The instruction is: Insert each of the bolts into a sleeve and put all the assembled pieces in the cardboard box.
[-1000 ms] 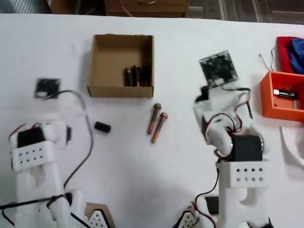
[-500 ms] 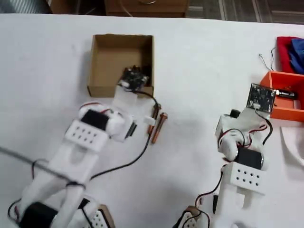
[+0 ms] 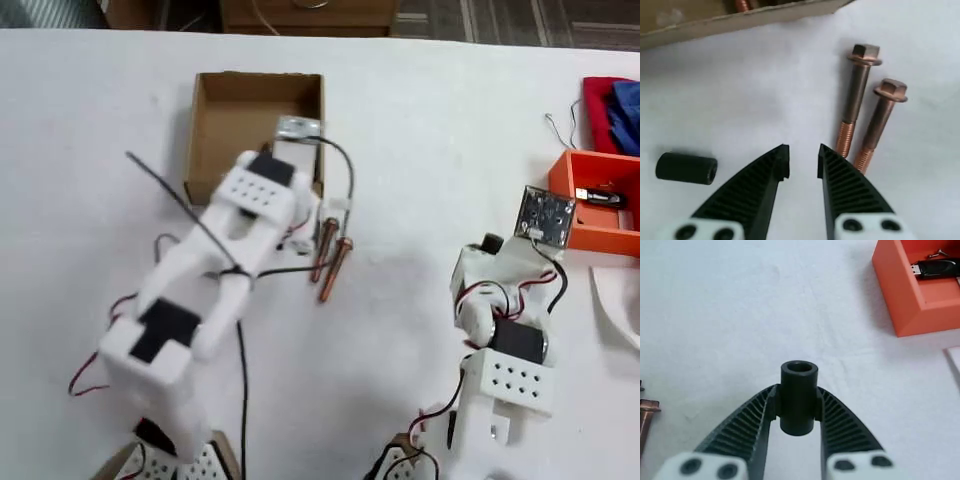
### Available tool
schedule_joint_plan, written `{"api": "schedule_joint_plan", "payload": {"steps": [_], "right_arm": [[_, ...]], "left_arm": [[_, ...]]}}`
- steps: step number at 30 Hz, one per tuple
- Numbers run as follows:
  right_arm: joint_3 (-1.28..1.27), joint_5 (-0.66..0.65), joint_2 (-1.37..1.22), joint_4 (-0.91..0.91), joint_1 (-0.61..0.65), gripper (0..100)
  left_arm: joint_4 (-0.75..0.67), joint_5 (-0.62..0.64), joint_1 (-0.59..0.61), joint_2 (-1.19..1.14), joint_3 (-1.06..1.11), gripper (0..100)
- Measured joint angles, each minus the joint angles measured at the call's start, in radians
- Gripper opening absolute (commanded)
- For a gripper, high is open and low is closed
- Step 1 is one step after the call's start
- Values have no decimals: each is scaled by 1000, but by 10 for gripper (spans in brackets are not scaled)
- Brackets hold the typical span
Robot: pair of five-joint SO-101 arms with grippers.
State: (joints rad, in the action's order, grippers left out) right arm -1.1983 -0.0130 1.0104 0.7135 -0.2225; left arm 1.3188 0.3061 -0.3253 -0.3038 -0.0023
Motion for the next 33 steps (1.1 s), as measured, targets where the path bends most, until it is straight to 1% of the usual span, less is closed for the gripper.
{"api": "schedule_joint_plan", "payload": {"steps": [4, 7, 12, 24, 29, 33], "right_arm": [[0, 0, 0, 0, 0, 22], [0, 0, 0, 0, 0, 22], [0, 0, 0, 0, 0, 22], [0, 0, 0, 0, 0, 22], [0, 0, 0, 0, 0, 22], [0, 0, 0, 0, 0, 22]], "left_arm": [[41, 8, -74, -104, -138, 124], [46, 14, -89, -184, -215, 124], [52, 32, -87, -288, -293, 124], [54, 32, -77, -454, -485, 123], [55, 34, -51, -509, -565, 120], [55, 34, -49, -525, -583, 117]]}}
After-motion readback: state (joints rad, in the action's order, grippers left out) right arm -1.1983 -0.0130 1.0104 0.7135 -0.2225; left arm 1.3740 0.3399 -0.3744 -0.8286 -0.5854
